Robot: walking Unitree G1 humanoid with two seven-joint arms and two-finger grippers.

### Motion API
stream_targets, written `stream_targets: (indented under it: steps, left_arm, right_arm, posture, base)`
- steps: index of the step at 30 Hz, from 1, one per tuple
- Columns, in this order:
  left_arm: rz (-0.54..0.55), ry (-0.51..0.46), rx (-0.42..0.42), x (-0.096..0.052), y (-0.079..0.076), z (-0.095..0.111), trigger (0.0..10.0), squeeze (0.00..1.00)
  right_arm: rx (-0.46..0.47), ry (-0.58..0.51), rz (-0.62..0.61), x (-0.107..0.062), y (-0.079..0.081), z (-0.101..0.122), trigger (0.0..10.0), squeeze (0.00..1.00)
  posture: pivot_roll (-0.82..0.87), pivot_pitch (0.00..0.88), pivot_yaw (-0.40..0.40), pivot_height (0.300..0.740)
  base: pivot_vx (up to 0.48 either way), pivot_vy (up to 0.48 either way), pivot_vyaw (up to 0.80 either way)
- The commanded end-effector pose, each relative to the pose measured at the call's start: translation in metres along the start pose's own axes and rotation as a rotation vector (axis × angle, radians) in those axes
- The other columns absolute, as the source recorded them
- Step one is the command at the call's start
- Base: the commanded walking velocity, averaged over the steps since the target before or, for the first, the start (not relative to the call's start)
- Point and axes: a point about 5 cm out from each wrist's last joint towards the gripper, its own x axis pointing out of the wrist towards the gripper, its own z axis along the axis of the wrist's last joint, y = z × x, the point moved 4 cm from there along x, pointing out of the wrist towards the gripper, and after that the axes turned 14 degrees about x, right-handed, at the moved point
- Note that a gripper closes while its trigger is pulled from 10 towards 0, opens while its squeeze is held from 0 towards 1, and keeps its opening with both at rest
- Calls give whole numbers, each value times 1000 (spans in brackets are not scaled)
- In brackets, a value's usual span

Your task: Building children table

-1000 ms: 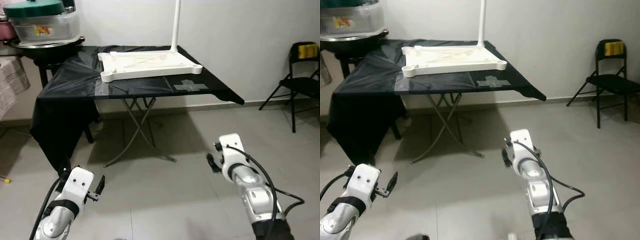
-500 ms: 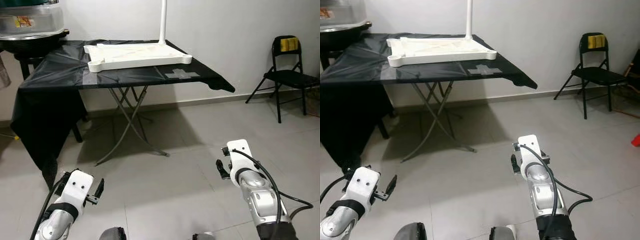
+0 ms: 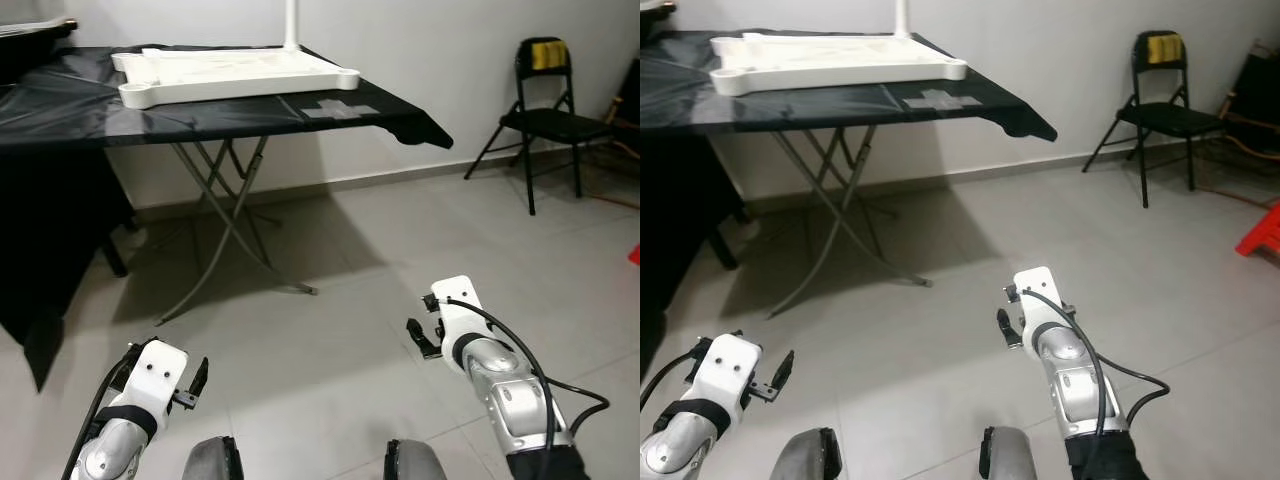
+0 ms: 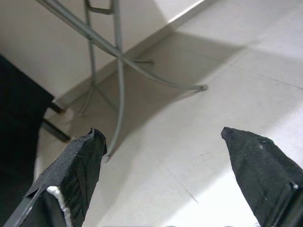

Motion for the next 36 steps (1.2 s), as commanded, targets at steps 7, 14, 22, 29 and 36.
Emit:
stream_targets:
  steps: [7,14,22,29,36]
  left_arm:
    - [-8,1,15,0,-2,0,10000,0]
    - [-6,4,17,0,-2,-1,10000,0]
    - [-11,7,20,0,-3,-2,10000,0]
    - [-15,6,20,1,-4,-2,10000,0]
    - [-11,8,25,1,-3,-3,10000,0]
  right_arm:
    - [7,-8,34,-2,5,0,10000,0]
    - [4,-12,54,-2,9,1,10000,0]
    - [5,-13,63,-3,12,0,10000,0]
    - [5,-19,70,-4,13,1,10000,0]
    - [4,-24,79,-3,16,2,10000,0]
  posture:
    - [-18,0,-41,450]
    - [-17,0,-38,430]
    - [-20,0,-35,405]
    - [-20,0,-35,385]
    - [-16,0,-36,360]
  base:
    - [0,0,0]
    - [0,0,0]
    - [0,0,0]
    - [0,0,0]
    - [0,0,0]
